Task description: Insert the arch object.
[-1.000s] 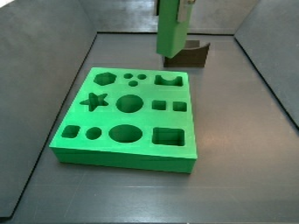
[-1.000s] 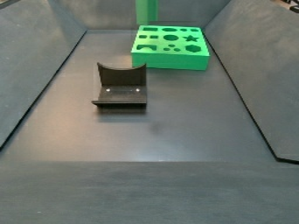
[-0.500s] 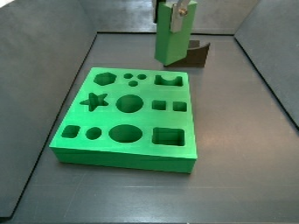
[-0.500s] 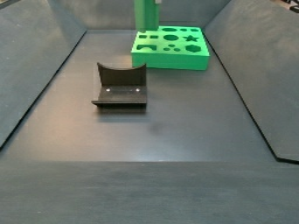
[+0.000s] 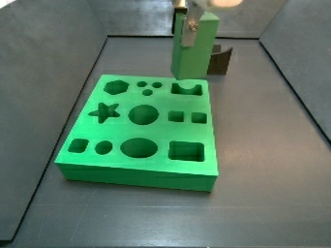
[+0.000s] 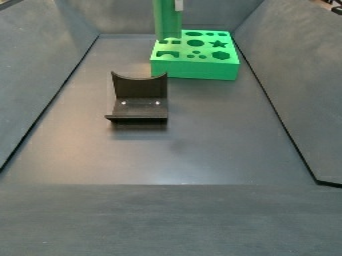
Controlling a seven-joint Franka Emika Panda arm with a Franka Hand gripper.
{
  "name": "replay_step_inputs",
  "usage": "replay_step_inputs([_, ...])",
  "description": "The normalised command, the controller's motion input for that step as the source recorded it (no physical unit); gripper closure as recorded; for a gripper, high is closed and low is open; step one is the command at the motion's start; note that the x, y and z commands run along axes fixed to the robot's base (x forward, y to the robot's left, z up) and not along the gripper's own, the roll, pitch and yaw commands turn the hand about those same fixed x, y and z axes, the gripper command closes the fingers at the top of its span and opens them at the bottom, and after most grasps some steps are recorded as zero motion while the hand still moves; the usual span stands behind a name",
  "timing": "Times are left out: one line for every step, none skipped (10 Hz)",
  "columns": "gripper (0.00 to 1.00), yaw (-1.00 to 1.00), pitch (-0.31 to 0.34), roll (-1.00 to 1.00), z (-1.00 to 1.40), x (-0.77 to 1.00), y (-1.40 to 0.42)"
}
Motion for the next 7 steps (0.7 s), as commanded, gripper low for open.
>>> replay_step_inputs([1.00,-1.00,0.000,-0.06,-0.18,0.00,0.00])
replay_step_inputs([1.00,-1.00,0.000,-0.03,-0.18,0.00,0.00])
replay_step_inputs([1.00,-1.00,0.000,-0.03,-0.17,0.00,0.00])
replay_step_inputs([1.00,-1.00,0.000,-0.04,-0.17,0.00,0.00])
replay_step_inputs([1.00,-1.00,0.000,-0.02,-0.14,0.00,0.00])
replay_step_inputs([1.00,-0.97,0.000,0.00,-0.10,0.06,0.01])
replay_step_inputs([1.00,-0.25,0.000,-0.07,-0.01,0.00,0.09])
